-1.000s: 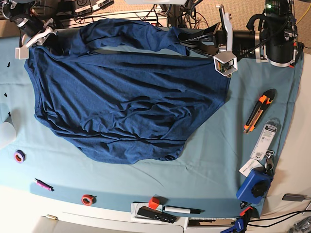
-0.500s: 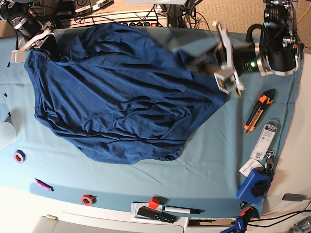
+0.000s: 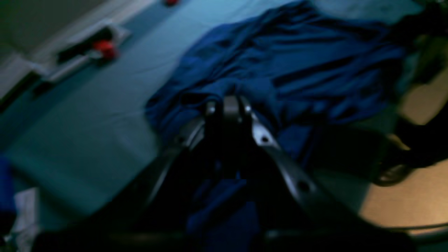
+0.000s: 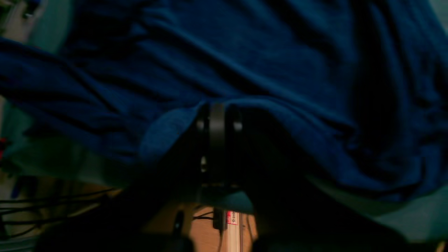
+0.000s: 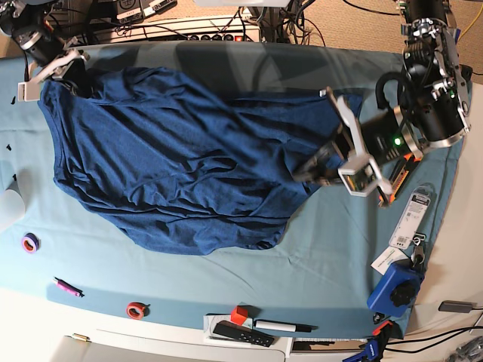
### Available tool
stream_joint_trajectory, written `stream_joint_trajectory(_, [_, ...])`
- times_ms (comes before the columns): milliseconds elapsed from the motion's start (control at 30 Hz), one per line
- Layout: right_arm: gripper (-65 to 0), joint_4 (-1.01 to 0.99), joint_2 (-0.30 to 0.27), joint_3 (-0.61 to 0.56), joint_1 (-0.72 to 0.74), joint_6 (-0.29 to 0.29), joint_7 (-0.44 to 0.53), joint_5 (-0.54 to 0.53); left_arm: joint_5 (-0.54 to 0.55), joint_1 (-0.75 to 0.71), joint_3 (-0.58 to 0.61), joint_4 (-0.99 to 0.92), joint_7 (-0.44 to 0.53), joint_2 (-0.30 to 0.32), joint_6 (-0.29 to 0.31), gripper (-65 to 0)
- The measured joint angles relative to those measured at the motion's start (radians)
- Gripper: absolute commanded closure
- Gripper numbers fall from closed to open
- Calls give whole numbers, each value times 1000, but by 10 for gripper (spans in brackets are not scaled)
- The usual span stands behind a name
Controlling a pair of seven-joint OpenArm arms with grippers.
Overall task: Layout the t-shirt on the table in an organized manner, then fold the t-shirt properly
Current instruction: 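Lower the left gripper onto the shirt's side edge and pinch it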
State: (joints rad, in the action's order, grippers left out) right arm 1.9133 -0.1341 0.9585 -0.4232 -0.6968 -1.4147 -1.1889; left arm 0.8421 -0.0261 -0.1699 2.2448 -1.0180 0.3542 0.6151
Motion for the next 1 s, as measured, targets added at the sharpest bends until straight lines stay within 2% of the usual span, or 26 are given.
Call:
stream_joint_trajectory(67, [0,-3,1,0,32,0,0,40,-113,13,0,-1,71,0,-64,0])
stream_joint_trajectory(133, [0,-3,2,0,60,0,1,89,-216,27,0,-7,119,0,-96,0])
stream_joint_trajectory(200, [0,-3,2,-3,78,0,1,131,-252,30,0,-35,132,0,-97,0])
stream_joint_trajectory(433, [0,-4,2,-3,111,0,1,180,-254,27,2,-225,110,4,-95,0])
stream_joint_trajectory(567, [0,-13,2,-3,111,-1,1,184,-247,22,3,-302,44,3,-87,0])
stream_joint_trajectory(667, [0,-51,2,-3,110,0,1,183,-248,21,3,-309,3,4,-62,0])
stream_joint_trajectory(833, [0,-160,2,-3,112,-1,2,183,-244,21,3,-308,-58,6,-61,0])
stream_joint_trajectory(1000, [0,-258,4,-3,150,0,2,189,-201,21,3,-308,-128,39,-63,0])
